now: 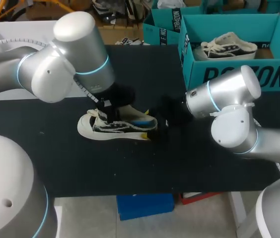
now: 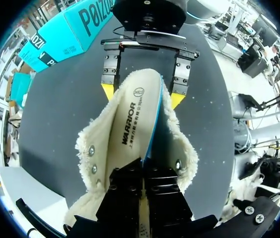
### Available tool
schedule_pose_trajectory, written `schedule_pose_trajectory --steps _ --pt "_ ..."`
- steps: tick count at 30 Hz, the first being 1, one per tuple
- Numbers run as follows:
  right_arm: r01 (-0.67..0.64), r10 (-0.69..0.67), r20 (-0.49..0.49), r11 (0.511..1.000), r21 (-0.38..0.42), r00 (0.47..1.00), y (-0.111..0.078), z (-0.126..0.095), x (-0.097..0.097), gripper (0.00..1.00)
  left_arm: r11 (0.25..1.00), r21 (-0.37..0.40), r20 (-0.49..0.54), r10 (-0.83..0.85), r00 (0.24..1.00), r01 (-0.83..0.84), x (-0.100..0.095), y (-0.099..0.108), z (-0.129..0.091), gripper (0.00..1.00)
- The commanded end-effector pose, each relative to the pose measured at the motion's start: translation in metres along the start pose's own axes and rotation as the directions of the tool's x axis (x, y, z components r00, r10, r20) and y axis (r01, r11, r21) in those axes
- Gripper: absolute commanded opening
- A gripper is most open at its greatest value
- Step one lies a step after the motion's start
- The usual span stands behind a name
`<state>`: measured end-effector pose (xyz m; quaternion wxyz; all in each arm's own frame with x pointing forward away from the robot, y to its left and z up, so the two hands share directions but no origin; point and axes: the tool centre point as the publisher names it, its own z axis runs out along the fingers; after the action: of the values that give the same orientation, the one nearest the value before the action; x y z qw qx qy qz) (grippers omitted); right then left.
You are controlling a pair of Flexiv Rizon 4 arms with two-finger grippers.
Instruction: Take the shoe out of the shoebox, open the shoe tongue, remove and reinsert the insole, then place the shoe into the shoebox
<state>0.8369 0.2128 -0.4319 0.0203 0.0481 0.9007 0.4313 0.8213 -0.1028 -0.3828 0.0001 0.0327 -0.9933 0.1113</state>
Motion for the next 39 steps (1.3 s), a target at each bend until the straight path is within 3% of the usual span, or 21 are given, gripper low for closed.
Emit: schedule_pose_trajectory --steps 1,14,24,39 --pt "-0.001 0.001 0.001 1.000 0.001 1.000 -0.001 0.000 0.000 0.00 1.000 0.011 0.008 0.008 1.000 -0.008 0.005 0.004 -0.007 0.00" --pt "-0.001 0.001 0.001 1.000 0.001 1.000 -0.001 0.000 0.000 0.00 0.995 0.001 0.052 0.099 0.994 -0.099 0.004 -0.017 0.029 0.02" --pt "-0.001 0.001 0.001 1.000 0.001 1.000 -0.001 0.000 0.000 0.00 0.986 0.053 0.104 0.152 0.983 -0.158 0.008 -0.021 0.023 0.25" --pt "-0.001 0.001 0.001 1.000 0.001 1.000 -0.001 0.000 0.000 0.00 0.978 0.077 0.137 0.183 0.974 -0.195 0.015 -0.033 0.027 0.25"
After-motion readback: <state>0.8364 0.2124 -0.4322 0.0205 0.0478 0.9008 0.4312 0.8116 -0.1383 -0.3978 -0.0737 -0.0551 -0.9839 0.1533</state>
